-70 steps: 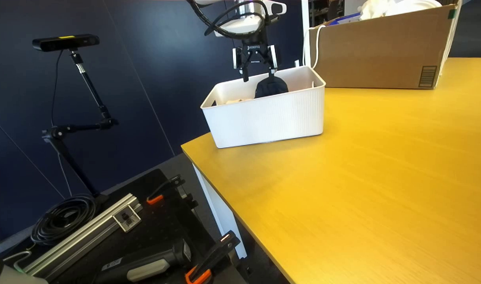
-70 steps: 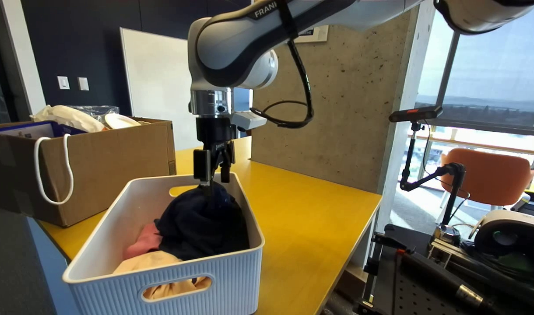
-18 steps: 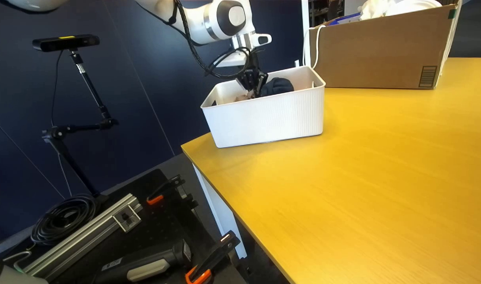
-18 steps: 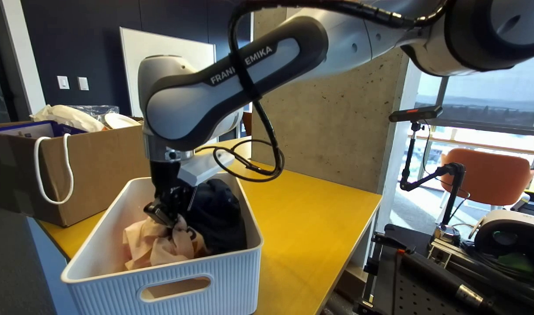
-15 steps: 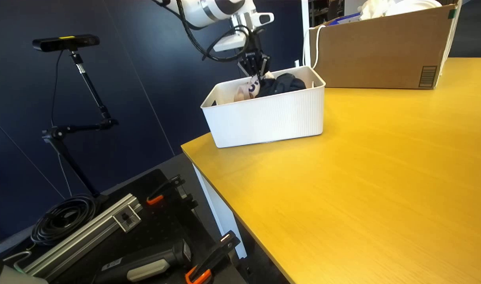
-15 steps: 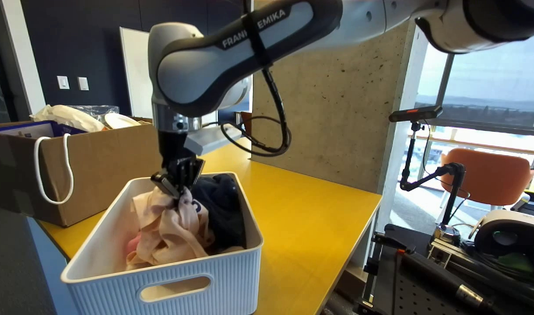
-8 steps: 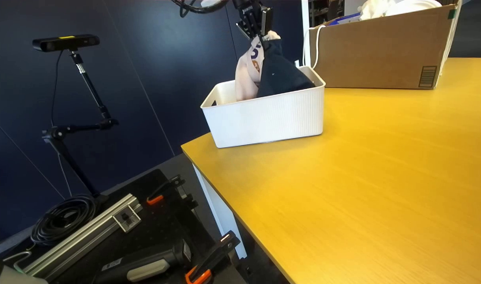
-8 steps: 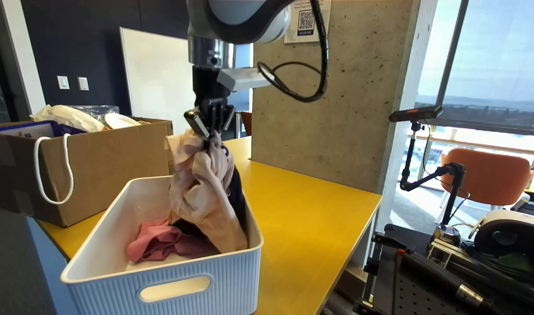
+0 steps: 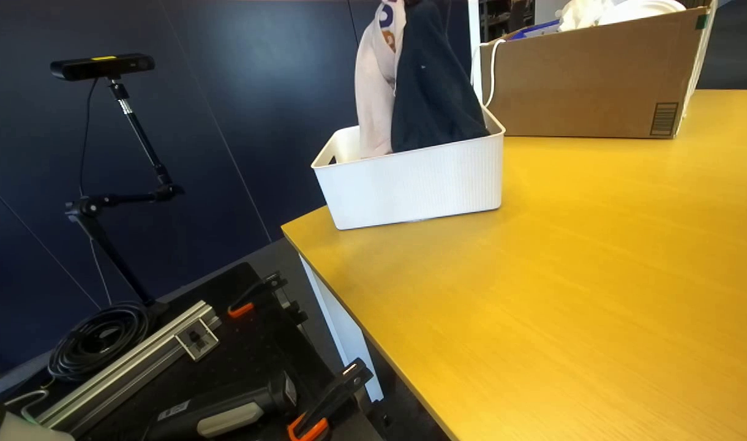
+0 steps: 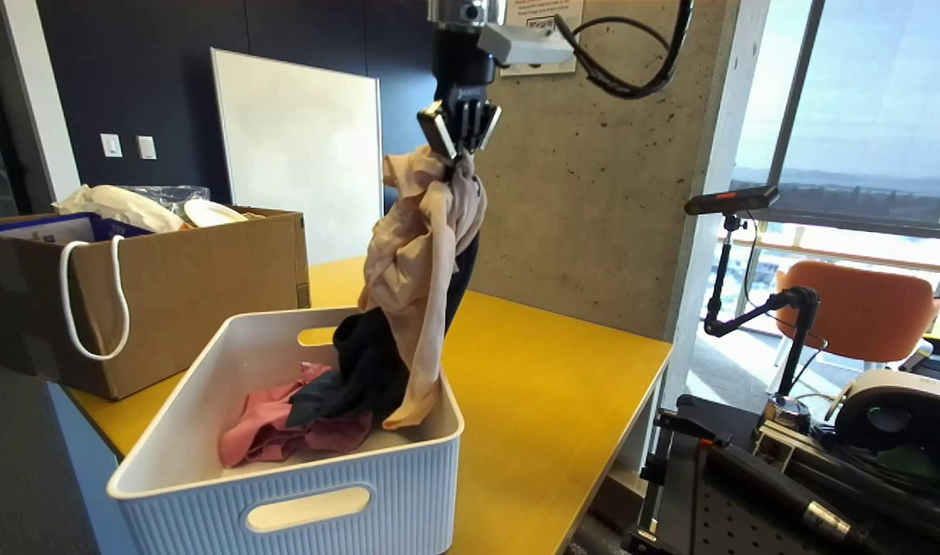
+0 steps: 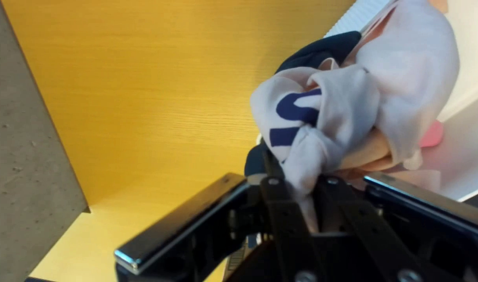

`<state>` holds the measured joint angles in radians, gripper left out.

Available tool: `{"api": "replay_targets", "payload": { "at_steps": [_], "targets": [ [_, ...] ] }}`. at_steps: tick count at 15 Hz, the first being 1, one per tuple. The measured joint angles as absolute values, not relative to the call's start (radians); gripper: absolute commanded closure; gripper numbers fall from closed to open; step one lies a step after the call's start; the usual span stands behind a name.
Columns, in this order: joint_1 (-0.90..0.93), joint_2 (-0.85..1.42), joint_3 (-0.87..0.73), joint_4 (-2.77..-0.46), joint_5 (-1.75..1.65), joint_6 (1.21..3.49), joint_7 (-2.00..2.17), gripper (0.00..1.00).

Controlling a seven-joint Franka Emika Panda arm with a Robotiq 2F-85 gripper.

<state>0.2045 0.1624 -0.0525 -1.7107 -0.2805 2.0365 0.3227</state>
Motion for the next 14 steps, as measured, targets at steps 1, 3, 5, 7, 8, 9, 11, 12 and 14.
{"api": "replay_targets", "payload": {
  "at_steps": [1,3,5,7,8,9,11,12,14],
  "targets": [
    [0.187,0.128,-0.052,-1.721,-0.292,2.011,0.324,0.96],
    [0.142,0.064,-0.053,-1.732,-0.310,1.956,0.323,0.96],
    [0.091,0.011,-0.054,-1.738,-0.321,1.907,0.320,0.96],
    [0.038,-0.033,-0.059,-1.742,-0.326,1.868,0.315,0.96],
    [0.013,-0.053,-0.062,-1.749,-0.326,1.857,0.311,0.96],
    [-0.009,-0.070,-0.067,-1.758,-0.326,1.848,0.306,0.96],
    [-0.048,-0.098,-0.077,-1.785,-0.326,1.844,0.304,0.96],
    [-0.066,-0.109,-0.083,-1.803,-0.326,1.844,0.304,0.96],
    [-0.097,-0.135,-0.096,-1.845,-0.326,1.844,0.304,0.96]
  ]
}}
